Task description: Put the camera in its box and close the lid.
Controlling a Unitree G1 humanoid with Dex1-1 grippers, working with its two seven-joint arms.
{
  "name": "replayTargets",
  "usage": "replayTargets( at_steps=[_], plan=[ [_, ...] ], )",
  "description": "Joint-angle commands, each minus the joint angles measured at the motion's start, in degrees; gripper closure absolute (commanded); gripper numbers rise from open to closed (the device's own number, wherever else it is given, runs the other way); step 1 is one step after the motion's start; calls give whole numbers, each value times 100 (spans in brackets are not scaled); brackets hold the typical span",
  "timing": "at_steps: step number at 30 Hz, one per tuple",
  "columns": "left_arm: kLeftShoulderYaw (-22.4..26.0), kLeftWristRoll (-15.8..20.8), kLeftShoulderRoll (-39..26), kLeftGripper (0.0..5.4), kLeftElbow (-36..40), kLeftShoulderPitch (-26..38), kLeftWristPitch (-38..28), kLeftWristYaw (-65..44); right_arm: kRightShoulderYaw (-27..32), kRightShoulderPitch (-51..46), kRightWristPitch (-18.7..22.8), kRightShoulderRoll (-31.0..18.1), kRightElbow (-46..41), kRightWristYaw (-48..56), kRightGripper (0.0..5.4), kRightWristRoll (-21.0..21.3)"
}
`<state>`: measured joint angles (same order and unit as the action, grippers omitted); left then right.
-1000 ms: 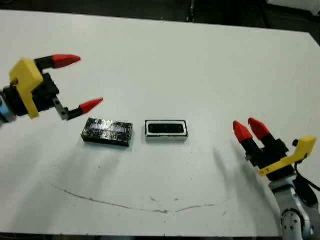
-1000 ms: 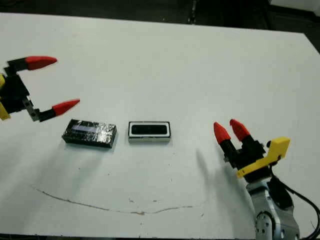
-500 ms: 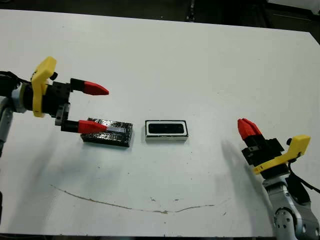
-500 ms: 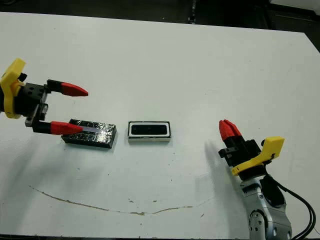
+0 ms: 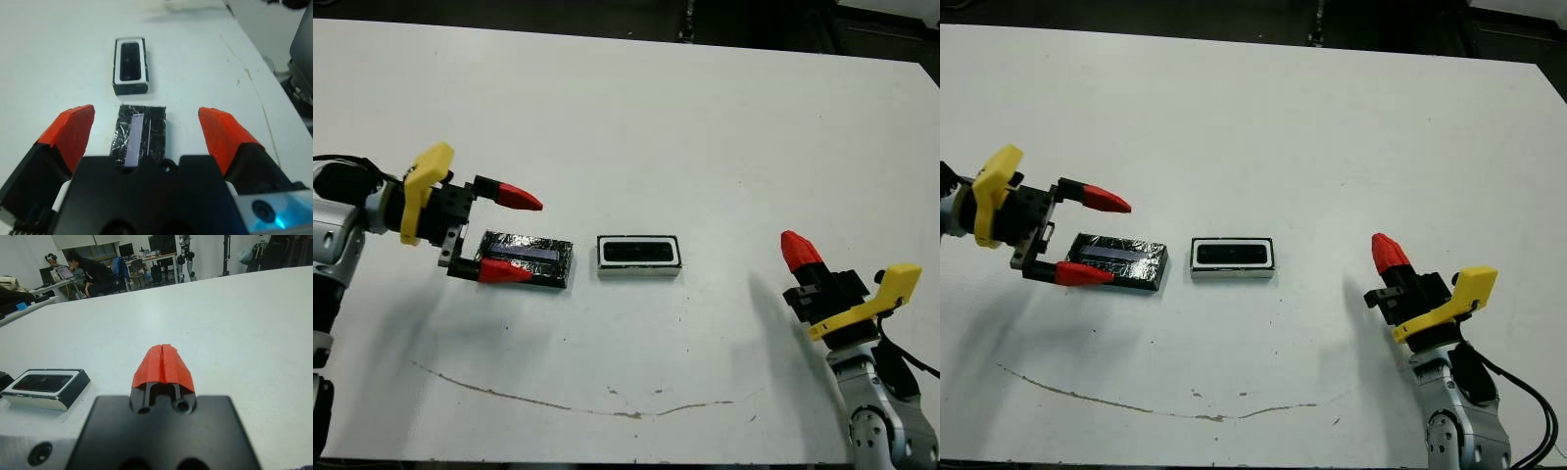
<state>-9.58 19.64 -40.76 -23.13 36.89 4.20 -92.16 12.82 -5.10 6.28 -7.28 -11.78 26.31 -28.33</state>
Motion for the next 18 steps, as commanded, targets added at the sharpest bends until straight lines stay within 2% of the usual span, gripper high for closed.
replayTargets(
  at_steps=[1,9,15,18],
  plan=[
    [-190,-187,-69,0,-148,107,-366,-34,32,-40,-96,-91,84,67,538,-21],
    [-646,-474,-73,0,-625,405,-706,-34,26,-33,-170,-78,162,160,538,-78],
    [-780,-625,27,0,-1146,585,-928,-34,-1,-45,-302,-81,197,171,538,-4],
    [-839,-645,64,0,-1379,653,-969,-34,-15,-69,-207,-98,137,116,538,-36]
  ],
)
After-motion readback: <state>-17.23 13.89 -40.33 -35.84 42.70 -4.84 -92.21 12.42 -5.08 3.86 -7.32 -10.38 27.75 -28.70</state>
